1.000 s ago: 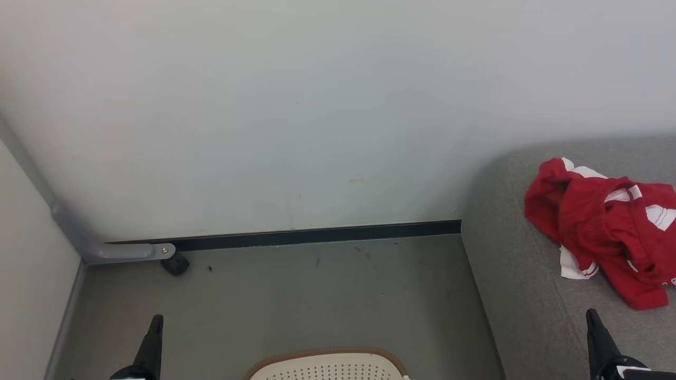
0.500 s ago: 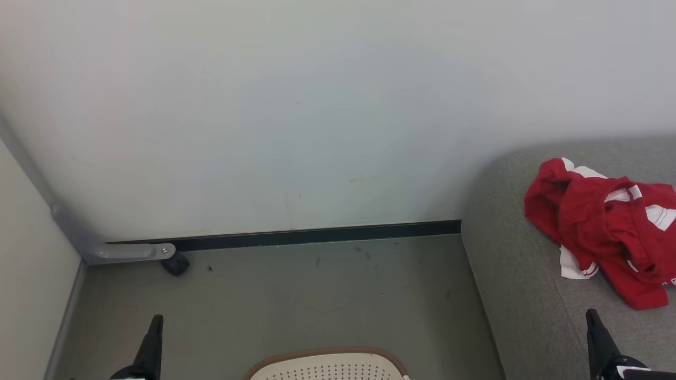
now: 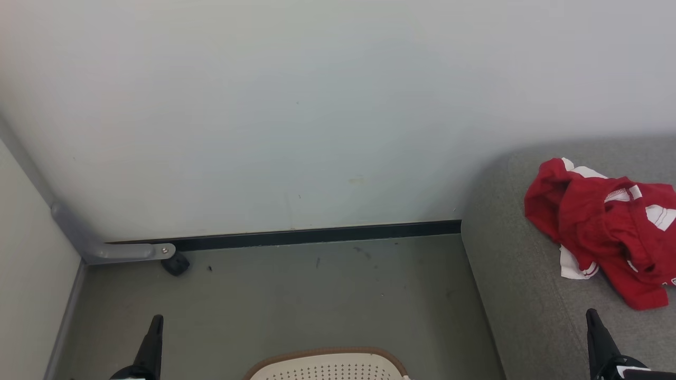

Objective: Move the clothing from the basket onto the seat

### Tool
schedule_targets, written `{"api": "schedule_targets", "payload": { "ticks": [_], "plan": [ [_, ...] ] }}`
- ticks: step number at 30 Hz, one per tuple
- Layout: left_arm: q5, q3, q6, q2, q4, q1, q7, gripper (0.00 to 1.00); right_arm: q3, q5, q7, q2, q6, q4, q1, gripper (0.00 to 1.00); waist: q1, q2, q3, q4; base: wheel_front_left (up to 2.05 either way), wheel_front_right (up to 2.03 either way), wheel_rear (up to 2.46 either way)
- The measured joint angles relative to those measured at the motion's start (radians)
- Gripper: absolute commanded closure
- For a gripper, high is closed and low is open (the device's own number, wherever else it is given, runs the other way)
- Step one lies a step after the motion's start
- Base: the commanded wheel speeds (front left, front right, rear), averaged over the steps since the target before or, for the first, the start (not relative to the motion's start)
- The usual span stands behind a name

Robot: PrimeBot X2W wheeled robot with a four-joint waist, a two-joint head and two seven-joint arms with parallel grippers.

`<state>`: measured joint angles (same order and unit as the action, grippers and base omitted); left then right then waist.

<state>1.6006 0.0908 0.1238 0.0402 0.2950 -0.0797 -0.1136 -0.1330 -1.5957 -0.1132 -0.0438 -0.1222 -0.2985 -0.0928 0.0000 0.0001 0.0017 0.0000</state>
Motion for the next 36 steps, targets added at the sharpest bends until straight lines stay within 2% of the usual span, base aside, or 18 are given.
{"api": "schedule_targets", "payload": {
  "ticks": [36],
  "plan": [
    [0.0, 0.0, 0.0, 0.0, 0.0, 0.0, 0.0, 1.0, 0.0, 0.0, 0.0, 0.0, 0.0, 0.0, 0.0, 1.0, 0.0, 0.0, 0.0, 0.0, 0.0, 0.0, 0.0]
  ]
}}
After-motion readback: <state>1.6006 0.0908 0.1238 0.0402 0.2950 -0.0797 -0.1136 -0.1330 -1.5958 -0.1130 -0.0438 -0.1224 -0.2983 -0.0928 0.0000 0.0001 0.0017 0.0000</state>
